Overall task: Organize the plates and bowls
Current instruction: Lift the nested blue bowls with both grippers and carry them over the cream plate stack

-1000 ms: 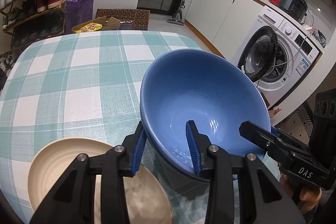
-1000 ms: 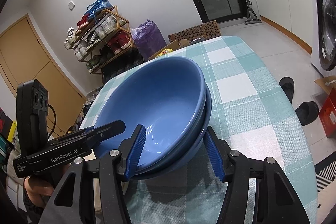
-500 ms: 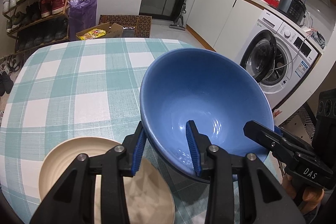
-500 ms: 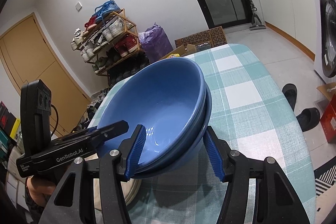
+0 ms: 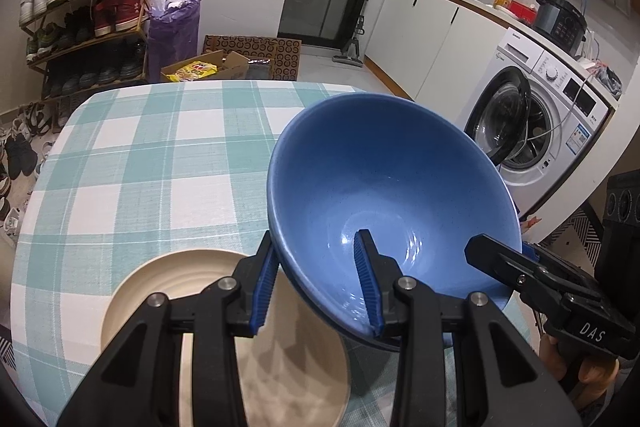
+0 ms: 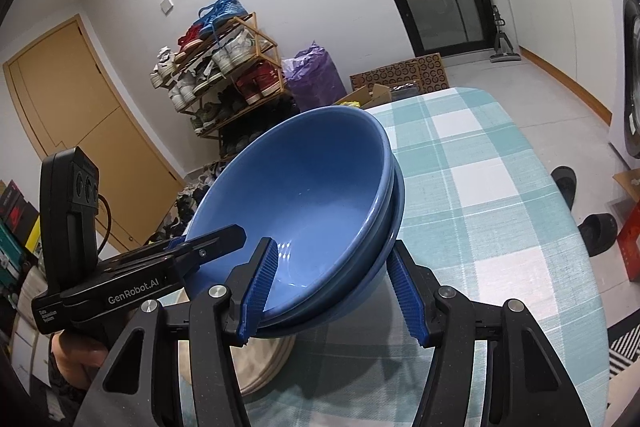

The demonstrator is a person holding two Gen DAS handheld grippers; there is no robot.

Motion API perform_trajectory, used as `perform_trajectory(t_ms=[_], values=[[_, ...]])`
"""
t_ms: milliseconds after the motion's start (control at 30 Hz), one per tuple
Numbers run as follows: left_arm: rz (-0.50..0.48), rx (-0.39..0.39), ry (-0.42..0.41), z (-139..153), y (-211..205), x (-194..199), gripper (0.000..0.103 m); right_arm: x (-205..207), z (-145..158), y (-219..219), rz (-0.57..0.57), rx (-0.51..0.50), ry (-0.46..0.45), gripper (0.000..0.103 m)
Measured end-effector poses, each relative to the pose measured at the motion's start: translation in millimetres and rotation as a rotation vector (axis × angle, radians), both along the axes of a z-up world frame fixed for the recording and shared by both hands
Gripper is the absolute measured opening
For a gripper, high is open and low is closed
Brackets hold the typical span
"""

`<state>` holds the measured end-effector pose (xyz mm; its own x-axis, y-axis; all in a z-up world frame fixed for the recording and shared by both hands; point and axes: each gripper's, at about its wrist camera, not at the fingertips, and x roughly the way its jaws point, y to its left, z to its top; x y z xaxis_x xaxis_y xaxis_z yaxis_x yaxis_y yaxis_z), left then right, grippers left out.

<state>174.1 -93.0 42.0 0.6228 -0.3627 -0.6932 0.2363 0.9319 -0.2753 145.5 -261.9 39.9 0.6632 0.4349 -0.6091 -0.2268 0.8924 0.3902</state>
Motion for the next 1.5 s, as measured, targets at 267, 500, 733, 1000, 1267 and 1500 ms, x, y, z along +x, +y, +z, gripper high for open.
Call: perform_trajectory(t_ms=[267, 500, 733, 1000, 1267, 1500], values=[[0.026, 0.007, -0.004, 1, 15, -8, 0.037, -4, 1, 19, 0.03, -0.012, -0.003, 0.058], [0.061, 0.02, -0.005, 0, 33, -18, 0.037, -6, 0, 37, 0.06, -0.011, 0.0, 0.058], [0.102, 0.025, -0.01, 0, 54, -28, 0.037, -10, -4, 59, 0.103, -0.017, 0.006, 0.058], [0.13, 0.029, 0.0, -5, 69, -35, 0.037, -14, -9, 78, 0.148, -0.019, 0.012, 0.058], [0.156, 0.034, 0.006, -8, 82, -41, 0.037, -18, -10, 93, 0.179, -0.022, 0.018, 0.058], [0.175, 0.033, 0.011, -10, 95, -46, 0.037, -17, -12, 105, 0.201, -0.024, 0.028, 0.058]])
